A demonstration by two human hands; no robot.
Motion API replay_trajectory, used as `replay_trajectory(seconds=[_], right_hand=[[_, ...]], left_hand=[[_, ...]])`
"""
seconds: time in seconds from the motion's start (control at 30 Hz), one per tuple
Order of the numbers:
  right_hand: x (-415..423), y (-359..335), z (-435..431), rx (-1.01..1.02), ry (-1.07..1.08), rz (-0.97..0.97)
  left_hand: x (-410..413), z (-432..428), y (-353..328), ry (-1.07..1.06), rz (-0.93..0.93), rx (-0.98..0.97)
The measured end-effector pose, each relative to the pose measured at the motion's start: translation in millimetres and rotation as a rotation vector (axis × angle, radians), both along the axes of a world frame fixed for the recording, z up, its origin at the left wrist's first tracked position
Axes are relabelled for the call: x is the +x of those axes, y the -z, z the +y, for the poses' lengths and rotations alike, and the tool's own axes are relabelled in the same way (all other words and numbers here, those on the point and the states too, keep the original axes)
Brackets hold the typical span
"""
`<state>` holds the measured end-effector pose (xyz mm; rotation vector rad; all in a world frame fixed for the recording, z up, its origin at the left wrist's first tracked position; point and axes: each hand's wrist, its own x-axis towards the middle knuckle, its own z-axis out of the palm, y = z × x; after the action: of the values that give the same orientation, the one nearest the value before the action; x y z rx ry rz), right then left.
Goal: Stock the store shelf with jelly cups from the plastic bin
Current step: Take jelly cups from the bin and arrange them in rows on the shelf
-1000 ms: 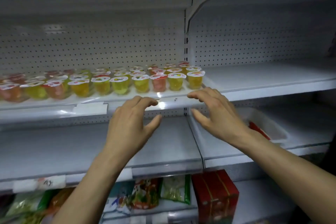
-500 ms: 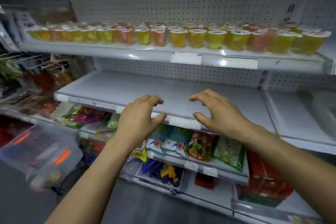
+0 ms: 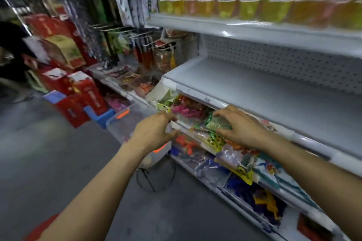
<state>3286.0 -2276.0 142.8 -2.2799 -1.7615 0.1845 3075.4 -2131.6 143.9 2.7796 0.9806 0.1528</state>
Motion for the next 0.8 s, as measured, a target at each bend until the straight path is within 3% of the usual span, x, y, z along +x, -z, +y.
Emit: replay_trajectory(seconds=[0.33,0.8], right_hand=[[-71,85,213,-0.152,-0.16,0.233],[-82,242,432,-0.602,-0.275,0.407]], left_hand=[[-111,185,74,-0.316,0.107,-0.243],[-99,364,210,-0.5,0.117,-0.57]])
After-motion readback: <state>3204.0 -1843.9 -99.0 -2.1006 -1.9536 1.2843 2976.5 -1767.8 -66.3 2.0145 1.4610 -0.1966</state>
